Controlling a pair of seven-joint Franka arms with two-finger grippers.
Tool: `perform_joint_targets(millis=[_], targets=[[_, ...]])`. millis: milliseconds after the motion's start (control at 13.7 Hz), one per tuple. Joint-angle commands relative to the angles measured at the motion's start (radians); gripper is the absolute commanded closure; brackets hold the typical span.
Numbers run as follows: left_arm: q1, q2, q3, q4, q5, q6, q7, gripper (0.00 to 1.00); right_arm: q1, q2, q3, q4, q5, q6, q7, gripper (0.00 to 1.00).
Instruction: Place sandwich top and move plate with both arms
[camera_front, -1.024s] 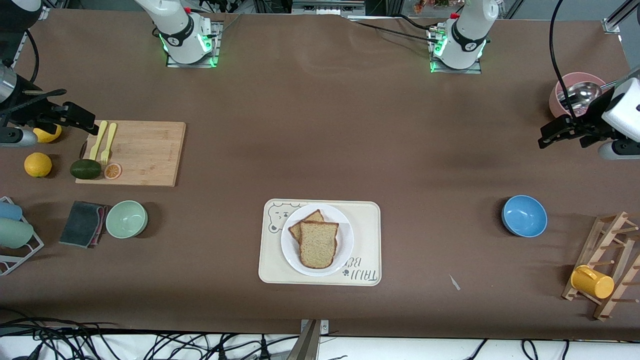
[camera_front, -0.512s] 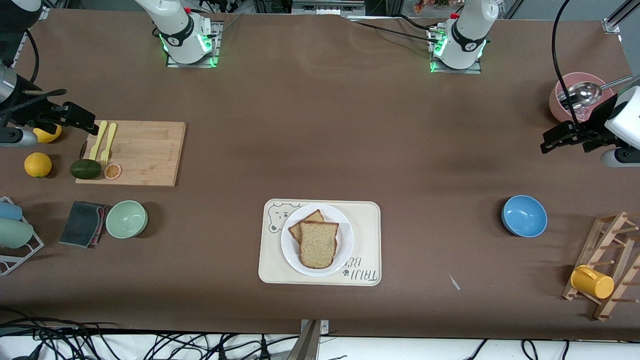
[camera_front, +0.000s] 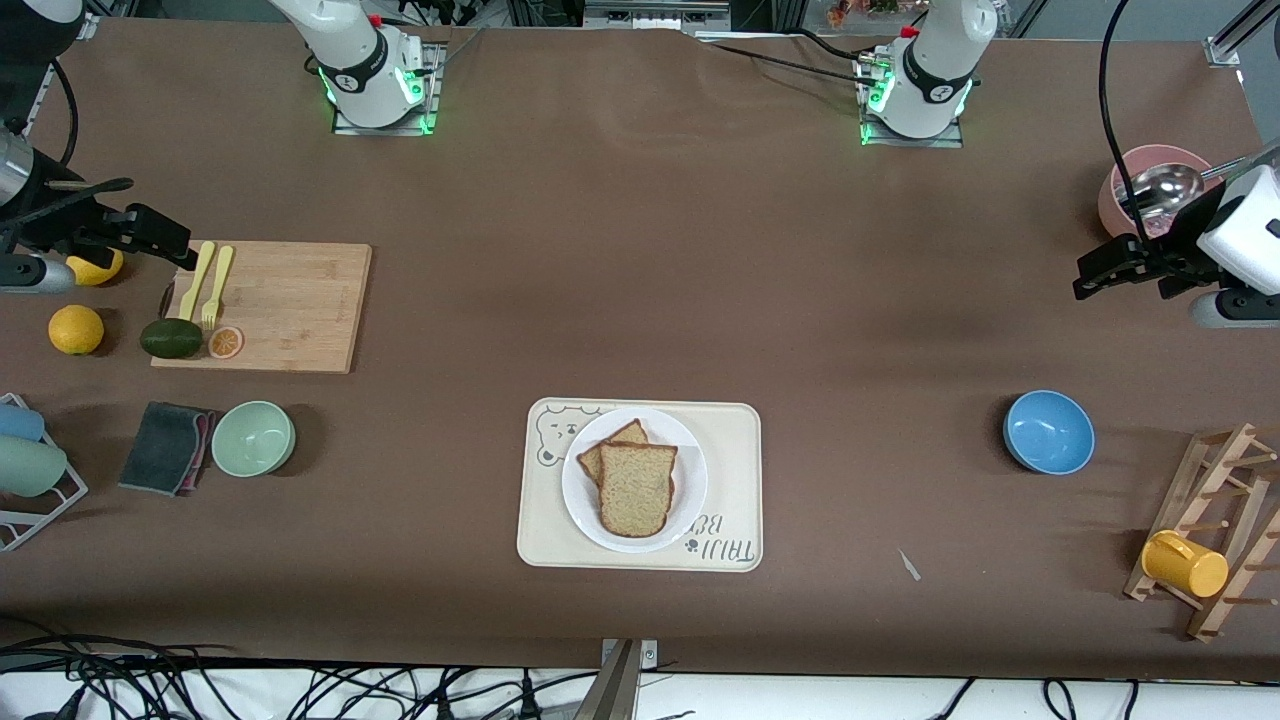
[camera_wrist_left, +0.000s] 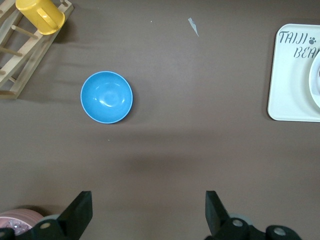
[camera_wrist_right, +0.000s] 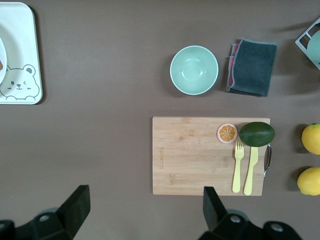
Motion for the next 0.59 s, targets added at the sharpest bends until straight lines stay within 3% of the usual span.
perform_joint_targets(millis=[0, 512], targets=[[-0.006, 0.002, 0.011, 0.017, -0.001, -0.045, 0.020, 0.00, 0.005, -0.005, -0.004, 0.004, -0.002, -0.007, -0.012, 0.00], [-0.008, 0.005, 0.005, 0.020, 0.025, -0.034, 0.038, 0.00, 0.005, -0.005, -0.004, 0.004, -0.002, -0.007, -0.010, 0.00]])
